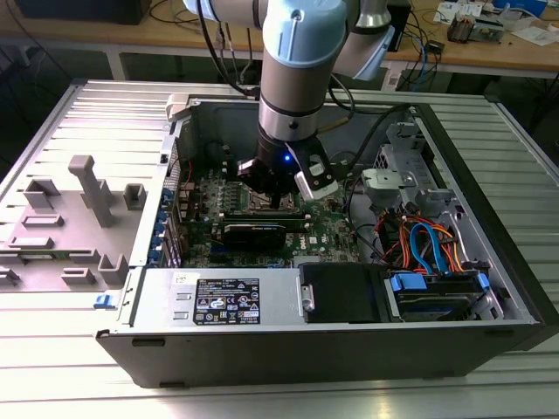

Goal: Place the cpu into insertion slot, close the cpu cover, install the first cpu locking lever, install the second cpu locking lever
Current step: 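Install the second cpu locking lever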

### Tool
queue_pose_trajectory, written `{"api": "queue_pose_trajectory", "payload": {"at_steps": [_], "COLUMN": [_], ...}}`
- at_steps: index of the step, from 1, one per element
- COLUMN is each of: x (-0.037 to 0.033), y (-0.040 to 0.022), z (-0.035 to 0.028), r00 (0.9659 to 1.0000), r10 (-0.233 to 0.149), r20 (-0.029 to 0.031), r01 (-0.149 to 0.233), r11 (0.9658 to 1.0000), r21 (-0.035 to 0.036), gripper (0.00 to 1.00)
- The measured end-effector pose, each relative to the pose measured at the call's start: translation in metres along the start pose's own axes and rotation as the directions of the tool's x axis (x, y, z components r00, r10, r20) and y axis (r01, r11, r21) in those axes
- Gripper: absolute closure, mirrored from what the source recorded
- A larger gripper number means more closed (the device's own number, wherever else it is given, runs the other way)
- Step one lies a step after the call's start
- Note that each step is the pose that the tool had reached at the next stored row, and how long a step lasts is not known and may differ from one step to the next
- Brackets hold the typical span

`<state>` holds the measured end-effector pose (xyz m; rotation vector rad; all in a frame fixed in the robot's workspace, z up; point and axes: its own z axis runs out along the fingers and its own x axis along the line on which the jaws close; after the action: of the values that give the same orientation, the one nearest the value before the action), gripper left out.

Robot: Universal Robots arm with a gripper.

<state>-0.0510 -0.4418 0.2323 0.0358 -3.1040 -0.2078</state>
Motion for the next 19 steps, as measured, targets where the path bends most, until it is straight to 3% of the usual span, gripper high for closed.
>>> {"api": "queue_pose_trajectory", "payload": {"at_steps": [8, 12, 19], "x": [0.0005, 0.0007, 0.0019], "y": [0.0, -0.0038, -0.0049], "z": [0.0, -0.0005, 0.0011], "r00": [1.0, 1.0, 1.0], "r10": [0.0, 0.0, 0.0], "r20": [0.0, 0.0001, -0.0019], "r01": [0.0, 0.0, 0.0], "r11": [1.0, 1.0, 0.9999], "r21": [0.0, -0.0094, -0.0131], "gripper": [0.89, 0.89, 0.89]}}
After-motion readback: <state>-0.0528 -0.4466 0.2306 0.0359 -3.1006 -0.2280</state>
